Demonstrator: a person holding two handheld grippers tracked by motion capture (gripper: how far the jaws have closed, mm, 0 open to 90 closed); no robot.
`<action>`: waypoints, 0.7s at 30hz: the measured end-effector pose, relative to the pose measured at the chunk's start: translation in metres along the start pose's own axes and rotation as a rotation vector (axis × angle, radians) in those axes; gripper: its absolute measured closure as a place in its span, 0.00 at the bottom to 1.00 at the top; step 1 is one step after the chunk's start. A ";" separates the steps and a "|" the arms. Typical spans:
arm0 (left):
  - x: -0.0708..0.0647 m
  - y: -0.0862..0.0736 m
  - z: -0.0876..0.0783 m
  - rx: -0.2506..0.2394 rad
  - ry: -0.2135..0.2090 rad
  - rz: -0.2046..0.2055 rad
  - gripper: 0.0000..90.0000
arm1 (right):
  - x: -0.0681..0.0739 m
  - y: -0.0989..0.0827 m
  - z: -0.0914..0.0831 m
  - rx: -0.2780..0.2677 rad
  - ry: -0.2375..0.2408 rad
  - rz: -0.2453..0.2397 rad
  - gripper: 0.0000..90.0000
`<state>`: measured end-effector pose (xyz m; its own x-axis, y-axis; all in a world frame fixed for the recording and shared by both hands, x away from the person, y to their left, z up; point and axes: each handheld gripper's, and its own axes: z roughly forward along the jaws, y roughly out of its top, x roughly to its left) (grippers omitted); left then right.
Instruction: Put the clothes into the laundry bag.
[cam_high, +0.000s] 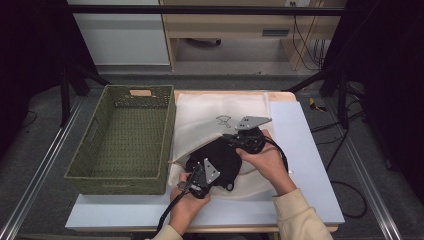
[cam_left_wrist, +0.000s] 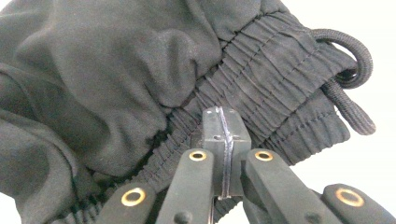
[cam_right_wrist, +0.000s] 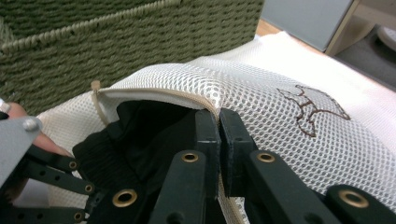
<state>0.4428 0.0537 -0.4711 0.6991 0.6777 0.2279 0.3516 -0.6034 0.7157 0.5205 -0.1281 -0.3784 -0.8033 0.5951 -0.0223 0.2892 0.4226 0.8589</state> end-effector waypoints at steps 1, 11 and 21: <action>0.000 0.000 0.001 -0.002 -0.001 -0.002 1.00 | -0.001 0.001 -0.001 -0.002 0.001 -0.003 0.97; 0.001 0.004 0.005 0.002 0.011 0.012 1.00 | -0.008 0.011 -0.002 -0.039 0.002 0.002 0.97; 0.004 0.008 0.010 0.006 0.018 0.008 1.00 | -0.009 0.012 -0.003 -0.045 0.010 0.007 0.97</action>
<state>0.4551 0.0475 -0.4713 0.6902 0.6807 0.2455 0.3504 -0.6112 0.7097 0.5296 -0.1306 -0.3663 -0.8065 0.5911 -0.0117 0.2713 0.3877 0.8810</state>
